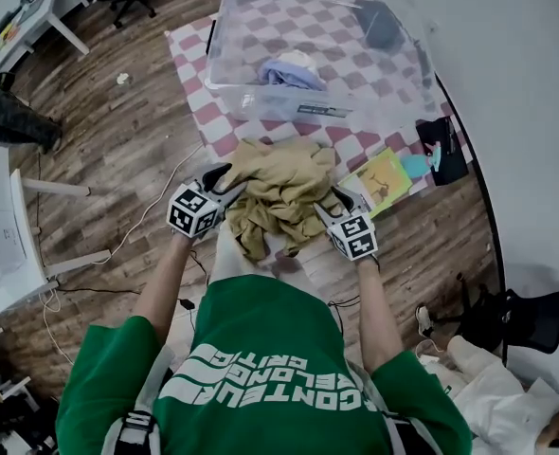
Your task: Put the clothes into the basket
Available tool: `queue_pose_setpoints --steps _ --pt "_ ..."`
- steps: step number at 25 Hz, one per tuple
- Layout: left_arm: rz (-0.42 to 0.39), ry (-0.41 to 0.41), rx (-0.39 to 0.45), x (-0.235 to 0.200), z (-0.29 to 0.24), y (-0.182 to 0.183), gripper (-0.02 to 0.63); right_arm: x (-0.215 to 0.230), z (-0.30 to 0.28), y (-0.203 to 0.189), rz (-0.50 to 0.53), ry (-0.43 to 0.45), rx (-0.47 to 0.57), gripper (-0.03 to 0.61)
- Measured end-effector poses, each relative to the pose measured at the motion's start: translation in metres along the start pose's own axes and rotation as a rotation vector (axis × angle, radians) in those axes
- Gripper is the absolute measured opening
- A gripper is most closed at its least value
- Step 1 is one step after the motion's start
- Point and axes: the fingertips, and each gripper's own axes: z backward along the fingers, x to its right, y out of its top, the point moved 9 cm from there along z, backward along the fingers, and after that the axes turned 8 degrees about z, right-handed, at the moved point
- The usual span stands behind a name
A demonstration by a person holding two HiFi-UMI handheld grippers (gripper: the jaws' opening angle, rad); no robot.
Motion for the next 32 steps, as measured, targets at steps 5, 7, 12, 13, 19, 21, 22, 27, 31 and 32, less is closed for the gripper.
queue_pose_setpoints --steps 5,7,12,13,19,21,22,27,31,32 --pt "-0.107 -0.057 -0.123 -0.005 -0.015 -0.024 0.345 -0.016 -0.019 -0.029 0.098 0.061 -0.108 0.289" --pt "-0.126 -0.084 -0.156 -0.006 -0.023 -0.032 0.372 -0.021 -0.027 -0.041 0.112 0.079 -0.133 0.308" --pt "-0.147 -0.143 -0.282 -0.012 -0.052 -0.058 0.396 -0.021 -0.045 -0.065 0.104 0.091 -0.187 0.336" --pt "-0.146 -0.149 -0.313 -0.013 -0.057 -0.065 0.396 -0.020 -0.049 -0.068 0.105 0.088 -0.195 0.337" --pt "-0.231 -0.150 -0.415 -0.014 -0.079 -0.097 0.407 -0.003 -0.069 -0.077 0.100 0.059 -0.203 0.339" --pt "-0.275 -0.141 -0.442 -0.015 -0.087 -0.110 0.416 0.000 -0.076 -0.075 0.104 0.068 -0.209 0.339" --pt "-0.281 -0.134 -0.449 -0.016 -0.091 -0.117 0.420 0.000 -0.081 -0.074 0.108 0.077 -0.213 0.339" --pt "-0.237 -0.103 -0.417 -0.013 -0.107 -0.131 0.431 -0.006 -0.103 -0.070 0.146 0.133 -0.257 0.339" --pt "-0.221 -0.084 -0.396 -0.007 -0.114 -0.140 0.433 -0.011 -0.119 -0.066 0.173 0.167 -0.288 0.339" --pt "-0.211 -0.082 -0.395 -0.006 -0.116 -0.140 0.433 -0.011 -0.121 -0.064 0.182 0.173 -0.293 0.339"
